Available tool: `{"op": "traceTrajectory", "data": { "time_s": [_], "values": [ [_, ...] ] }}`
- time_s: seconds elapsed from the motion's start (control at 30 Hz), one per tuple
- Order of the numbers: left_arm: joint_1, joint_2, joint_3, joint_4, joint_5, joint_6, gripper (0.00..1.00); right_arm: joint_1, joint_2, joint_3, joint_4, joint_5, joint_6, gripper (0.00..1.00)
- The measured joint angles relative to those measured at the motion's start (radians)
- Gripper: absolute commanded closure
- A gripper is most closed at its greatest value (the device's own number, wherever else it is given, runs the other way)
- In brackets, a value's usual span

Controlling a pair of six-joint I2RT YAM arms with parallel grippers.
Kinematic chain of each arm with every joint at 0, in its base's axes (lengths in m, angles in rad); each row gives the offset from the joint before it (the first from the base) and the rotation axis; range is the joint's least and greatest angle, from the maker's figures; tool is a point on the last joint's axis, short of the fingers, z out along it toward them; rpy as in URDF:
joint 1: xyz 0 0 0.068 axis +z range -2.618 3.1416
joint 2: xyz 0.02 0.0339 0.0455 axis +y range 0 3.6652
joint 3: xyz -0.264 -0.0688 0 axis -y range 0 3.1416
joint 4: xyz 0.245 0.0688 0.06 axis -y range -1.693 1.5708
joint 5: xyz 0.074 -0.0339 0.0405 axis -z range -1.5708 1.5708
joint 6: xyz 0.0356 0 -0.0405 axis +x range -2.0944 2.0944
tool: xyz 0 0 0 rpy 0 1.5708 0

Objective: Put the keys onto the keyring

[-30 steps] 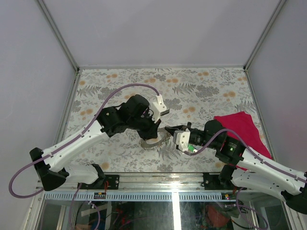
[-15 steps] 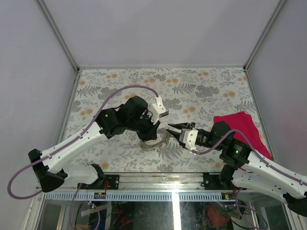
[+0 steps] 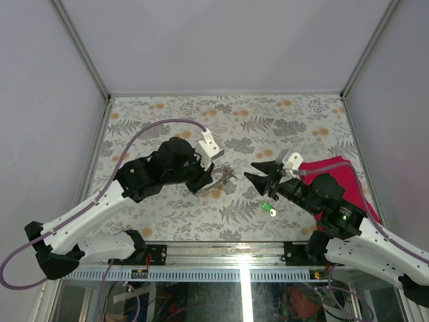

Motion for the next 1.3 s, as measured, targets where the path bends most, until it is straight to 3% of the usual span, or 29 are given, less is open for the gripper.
{"op": "traceTrajectory", "data": {
  "time_s": [0.23,0.6,0.87,1.3],
  "values": [
    [0.000,-0.068,-0.038,0.059,-0.055,0.081,1.00,0.000,0.016,0.049,-0.100,0.123,0.343,0.51],
    [0.000,-0.187,-0.147,0.136,-0.079,0.188,1.00,0.000,0.044,0.076,-0.121,0.183,0.682,0.50],
    [0.000,-0.243,-0.216,0.261,-0.130,0.278,1.00,0.000,0.113,0.071,0.003,0.205,0.903,0.48],
    [0.000,-0.196,-0.239,0.386,-0.262,0.412,1.00,0.000,0.281,0.079,0.169,0.203,1.107,0.51]
  ]
}}
